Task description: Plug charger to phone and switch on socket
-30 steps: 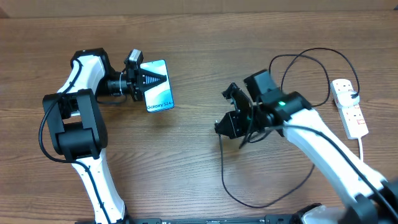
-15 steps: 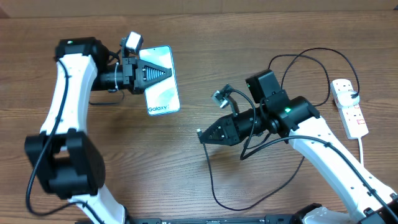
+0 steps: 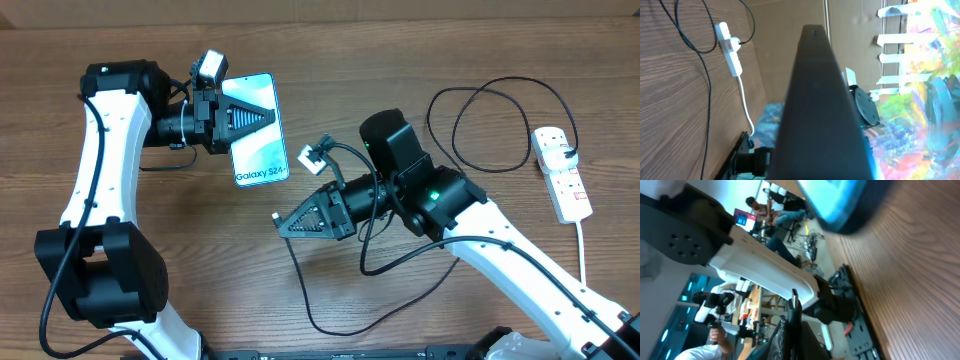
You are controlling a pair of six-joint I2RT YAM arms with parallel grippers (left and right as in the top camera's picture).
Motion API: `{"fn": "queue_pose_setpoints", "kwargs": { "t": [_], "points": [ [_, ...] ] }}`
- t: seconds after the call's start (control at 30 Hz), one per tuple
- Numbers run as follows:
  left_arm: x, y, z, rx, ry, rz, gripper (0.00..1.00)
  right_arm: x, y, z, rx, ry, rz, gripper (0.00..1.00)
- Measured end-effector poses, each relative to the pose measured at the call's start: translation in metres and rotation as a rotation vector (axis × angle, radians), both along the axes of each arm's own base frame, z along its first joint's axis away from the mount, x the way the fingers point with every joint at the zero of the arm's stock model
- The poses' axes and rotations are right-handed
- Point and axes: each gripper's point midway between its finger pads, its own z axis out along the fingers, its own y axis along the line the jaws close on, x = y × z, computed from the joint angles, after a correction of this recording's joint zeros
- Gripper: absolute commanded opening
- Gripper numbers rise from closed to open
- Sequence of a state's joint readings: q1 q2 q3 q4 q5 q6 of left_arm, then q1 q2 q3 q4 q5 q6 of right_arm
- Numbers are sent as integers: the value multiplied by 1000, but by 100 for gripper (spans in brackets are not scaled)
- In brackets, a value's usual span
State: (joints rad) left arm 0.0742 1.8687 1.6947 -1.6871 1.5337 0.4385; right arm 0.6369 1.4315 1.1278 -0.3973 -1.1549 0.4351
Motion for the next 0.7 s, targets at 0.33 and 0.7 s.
{"fn": "queue_pose_setpoints", "kwargs": {
  "t": [0.33,0.7],
  "points": [
    [0,0,0,-2,21,1,4,19,8,10,1,44,-101,4],
    [0,0,0,-2,32,1,4,30,9,8,-24,65,-170,4]
  ]
}}
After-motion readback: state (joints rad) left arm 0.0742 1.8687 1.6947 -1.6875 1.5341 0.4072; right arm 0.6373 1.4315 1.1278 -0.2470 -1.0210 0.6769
